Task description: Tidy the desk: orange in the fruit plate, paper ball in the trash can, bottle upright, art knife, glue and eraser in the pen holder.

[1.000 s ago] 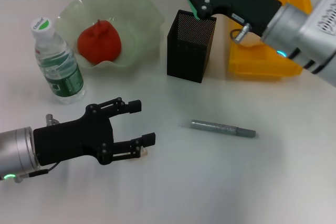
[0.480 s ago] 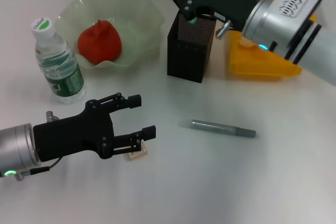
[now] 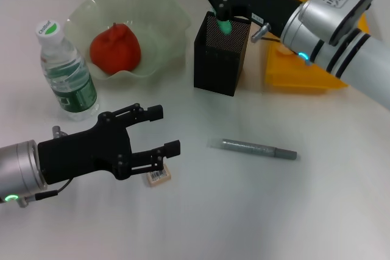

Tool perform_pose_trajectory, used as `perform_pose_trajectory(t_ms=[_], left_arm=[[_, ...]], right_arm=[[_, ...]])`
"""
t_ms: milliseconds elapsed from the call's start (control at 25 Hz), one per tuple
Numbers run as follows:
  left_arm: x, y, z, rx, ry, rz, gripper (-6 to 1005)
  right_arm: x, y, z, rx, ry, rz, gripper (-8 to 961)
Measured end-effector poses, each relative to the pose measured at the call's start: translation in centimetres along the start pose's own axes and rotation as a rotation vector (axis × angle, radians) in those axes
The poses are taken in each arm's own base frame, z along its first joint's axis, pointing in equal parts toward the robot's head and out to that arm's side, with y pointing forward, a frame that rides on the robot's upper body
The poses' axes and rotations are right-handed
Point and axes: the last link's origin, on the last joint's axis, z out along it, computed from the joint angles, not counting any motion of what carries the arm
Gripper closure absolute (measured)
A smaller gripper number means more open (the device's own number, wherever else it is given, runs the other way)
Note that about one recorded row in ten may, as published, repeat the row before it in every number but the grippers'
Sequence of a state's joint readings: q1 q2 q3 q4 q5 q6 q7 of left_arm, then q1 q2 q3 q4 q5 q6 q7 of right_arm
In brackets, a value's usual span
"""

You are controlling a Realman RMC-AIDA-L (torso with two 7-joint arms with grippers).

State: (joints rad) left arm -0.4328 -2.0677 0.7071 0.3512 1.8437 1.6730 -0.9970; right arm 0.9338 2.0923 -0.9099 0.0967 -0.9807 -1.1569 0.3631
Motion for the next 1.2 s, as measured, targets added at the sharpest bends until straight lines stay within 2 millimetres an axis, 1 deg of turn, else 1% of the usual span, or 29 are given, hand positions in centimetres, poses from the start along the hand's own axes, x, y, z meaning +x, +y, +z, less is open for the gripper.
perform_pose_trajectory(t_ms=[120, 440, 680, 880, 1000, 1040, 1080, 1120, 1200], left_arm=[[0.1, 0.0, 0.0, 0.001, 0.005, 0.001, 190], [0.2, 0.2, -0.1, -0.011, 0.013, 0.001, 191], [0.1, 0.3, -0.3, -0.010, 0.013, 0.001, 190], [-0.1, 0.5, -0.4, -0.019, 0.004, 0.005, 190], [-0.1, 0.5, -0.5, -0.021, 0.000, 0.005, 190], [-0.1, 0.5, -0.5, -0.021, 0.000, 0.005, 190], [-0.3, 0.6, -0.6, -0.022, -0.008, 0.006, 190], [-0.3, 0.6, -0.6, -0.022, -0.008, 0.006, 190], [-0.4, 0.6, -1.0, -0.018, -0.016, 0.006, 190]], right_arm=[[0.3, -0.1, -0.2, 0.013, 0.016, 0.055, 766], [0.9, -0.2, -0.3, 0.020, 0.045, 0.119, 764], [1.2, -0.2, -0.8, 0.030, 0.050, 0.140, 540], [1.3, -0.3, -1.6, 0.042, 0.024, 0.192, 410], [0.8, -0.7, -2.8, 0.045, -0.046, 0.254, 332], [0.2, -0.9, -3.8, 0.031, -0.107, 0.303, 307], [0.0, -0.9, -4.4, 0.020, -0.134, 0.324, 283], [0.0, -0.9, -4.4, 0.020, -0.134, 0.324, 258], [-0.7, -0.9, -5.7, -0.027, -0.190, 0.355, 209]])
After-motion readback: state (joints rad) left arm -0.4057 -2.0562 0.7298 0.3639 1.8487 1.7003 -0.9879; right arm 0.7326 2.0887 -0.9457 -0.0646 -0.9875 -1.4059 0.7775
